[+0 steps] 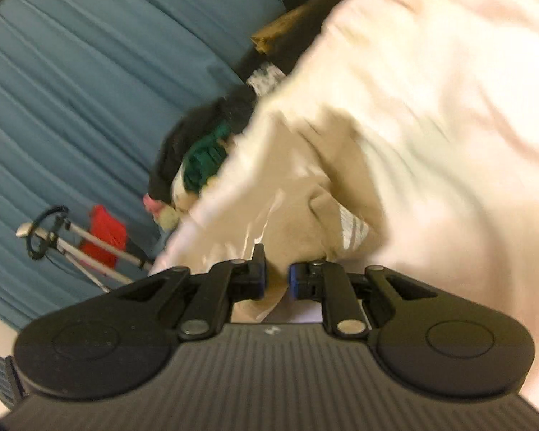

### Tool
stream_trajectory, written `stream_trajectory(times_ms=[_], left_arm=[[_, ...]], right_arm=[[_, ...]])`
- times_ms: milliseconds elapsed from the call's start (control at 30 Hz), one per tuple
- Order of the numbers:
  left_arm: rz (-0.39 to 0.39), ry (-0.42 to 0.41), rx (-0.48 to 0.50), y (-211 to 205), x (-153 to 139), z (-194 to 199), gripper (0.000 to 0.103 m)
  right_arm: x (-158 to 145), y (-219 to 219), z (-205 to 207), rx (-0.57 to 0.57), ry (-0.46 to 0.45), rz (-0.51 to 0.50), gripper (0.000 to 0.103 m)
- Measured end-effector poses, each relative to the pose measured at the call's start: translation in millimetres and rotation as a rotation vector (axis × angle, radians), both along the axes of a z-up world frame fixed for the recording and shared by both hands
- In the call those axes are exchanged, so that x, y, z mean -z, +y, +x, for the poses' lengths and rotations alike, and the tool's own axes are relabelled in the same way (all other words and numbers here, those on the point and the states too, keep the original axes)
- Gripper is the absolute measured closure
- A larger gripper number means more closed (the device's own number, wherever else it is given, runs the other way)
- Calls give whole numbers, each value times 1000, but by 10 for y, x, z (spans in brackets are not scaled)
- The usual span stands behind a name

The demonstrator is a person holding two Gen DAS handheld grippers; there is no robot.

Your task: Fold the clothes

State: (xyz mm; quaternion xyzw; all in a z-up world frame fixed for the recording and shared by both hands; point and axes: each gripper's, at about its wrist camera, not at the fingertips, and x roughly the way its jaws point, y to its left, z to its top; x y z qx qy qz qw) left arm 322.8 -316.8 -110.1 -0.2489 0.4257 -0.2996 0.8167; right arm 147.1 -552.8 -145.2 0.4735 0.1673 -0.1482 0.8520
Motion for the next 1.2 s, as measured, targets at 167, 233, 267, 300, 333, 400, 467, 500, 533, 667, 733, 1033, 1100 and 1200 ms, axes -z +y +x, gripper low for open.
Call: stream_trajectory(times_ms=[167, 233, 267, 300, 333, 400, 467, 500, 533, 667, 733, 1033, 1100, 1200], left_arm=[[62, -114, 69, -9, 125, -161, 73], [87, -110, 78, -18, 50, -176, 71], [101, -109, 82, -23, 8, -187, 71], [127, -113, 85, -31, -50, -215, 68], [154, -116, 89, -33, -116, -246, 61], [222, -129, 102, 8, -321, -359, 50], [269, -155, 136, 11, -560, -508, 41], [293, -176, 149, 50, -683, -607, 35], [317, -198, 161, 91, -810, -709, 27], [355, -296, 176, 296, -1333, -1177, 17], [344, -337, 173, 437, -1602, -1440, 6], [307, -501, 78, 1077, -2248, -2778, 0], [307, -517, 63, 1234, -2303, -3029, 0], [325, -567, 46, 1445, -2334, -3364, 0]], right_arm=[[307, 52, -169, 33, -17, 20, 86], [200, 89, -148, 36, 21, -8, 84], [140, 115, -165, 41, 43, -11, 84], [80, 140, -187, 48, 64, -15, 84], [24, 163, -231, 61, 84, -21, 84], [-89, 264, -341, 81, 128, -52, 84], [-215, 396, -470, 77, 157, -96, 84], [-282, 461, -537, 68, 165, -119, 84], [-355, 521, -604, 58, 171, -142, 84], [-775, 709, -896, 10, 163, -242, 84], [-1021, 835, -1062, -20, 147, -302, 83], [-1762, 1518, -1950, -116, 37, -463, 12], [-1797, 1635, -2113, -103, 37, -474, 12], [-1813, 1828, -2302, -110, 40, -542, 12]])
